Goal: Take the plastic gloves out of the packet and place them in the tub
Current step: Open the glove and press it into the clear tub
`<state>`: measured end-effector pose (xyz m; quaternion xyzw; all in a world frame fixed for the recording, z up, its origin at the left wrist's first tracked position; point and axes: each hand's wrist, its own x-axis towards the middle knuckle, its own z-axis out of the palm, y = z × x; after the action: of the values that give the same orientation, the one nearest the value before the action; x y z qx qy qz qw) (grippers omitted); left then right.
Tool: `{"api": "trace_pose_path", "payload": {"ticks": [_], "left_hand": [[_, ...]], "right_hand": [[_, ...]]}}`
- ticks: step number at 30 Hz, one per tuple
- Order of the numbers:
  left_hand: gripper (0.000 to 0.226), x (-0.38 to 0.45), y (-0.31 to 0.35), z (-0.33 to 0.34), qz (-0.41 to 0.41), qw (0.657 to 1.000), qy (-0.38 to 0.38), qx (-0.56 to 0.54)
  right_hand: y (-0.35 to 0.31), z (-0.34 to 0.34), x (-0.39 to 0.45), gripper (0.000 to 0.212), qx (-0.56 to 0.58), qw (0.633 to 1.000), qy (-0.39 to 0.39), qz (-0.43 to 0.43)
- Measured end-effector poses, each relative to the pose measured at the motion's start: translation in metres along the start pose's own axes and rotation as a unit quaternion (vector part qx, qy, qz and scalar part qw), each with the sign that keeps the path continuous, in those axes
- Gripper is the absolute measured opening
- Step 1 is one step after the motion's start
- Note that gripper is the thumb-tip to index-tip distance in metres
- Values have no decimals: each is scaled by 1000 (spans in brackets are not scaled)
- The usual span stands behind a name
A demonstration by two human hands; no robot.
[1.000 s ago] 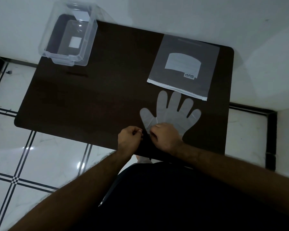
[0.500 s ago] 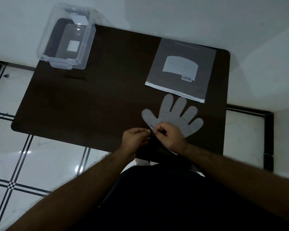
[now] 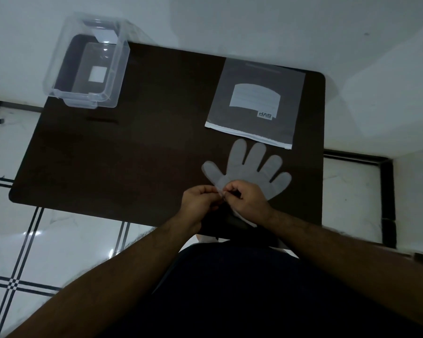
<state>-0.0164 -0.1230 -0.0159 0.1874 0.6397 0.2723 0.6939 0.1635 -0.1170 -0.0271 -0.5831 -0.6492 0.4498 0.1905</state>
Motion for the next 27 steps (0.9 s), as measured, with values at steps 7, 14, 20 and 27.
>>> {"api": "trace_pose_path", "payload": {"ticks": [7, 14, 20, 27], "left_hand": [[15, 0, 1, -2, -11, 1000, 7, -18], [9, -1, 0, -10, -31, 998, 39, 29], [32, -10, 5, -22, 186, 918, 187, 298], [60, -10, 33, 0, 373, 770, -22, 517]], "right_hand": [[-8, -7, -2, 5, 30, 999, 23, 32], [-9, -17, -6, 6, 36, 997, 28, 62], [-12, -41, -10, 6, 21, 998, 17, 52], [-34, -86, -9, 6, -20, 1000, -7, 9]]}}
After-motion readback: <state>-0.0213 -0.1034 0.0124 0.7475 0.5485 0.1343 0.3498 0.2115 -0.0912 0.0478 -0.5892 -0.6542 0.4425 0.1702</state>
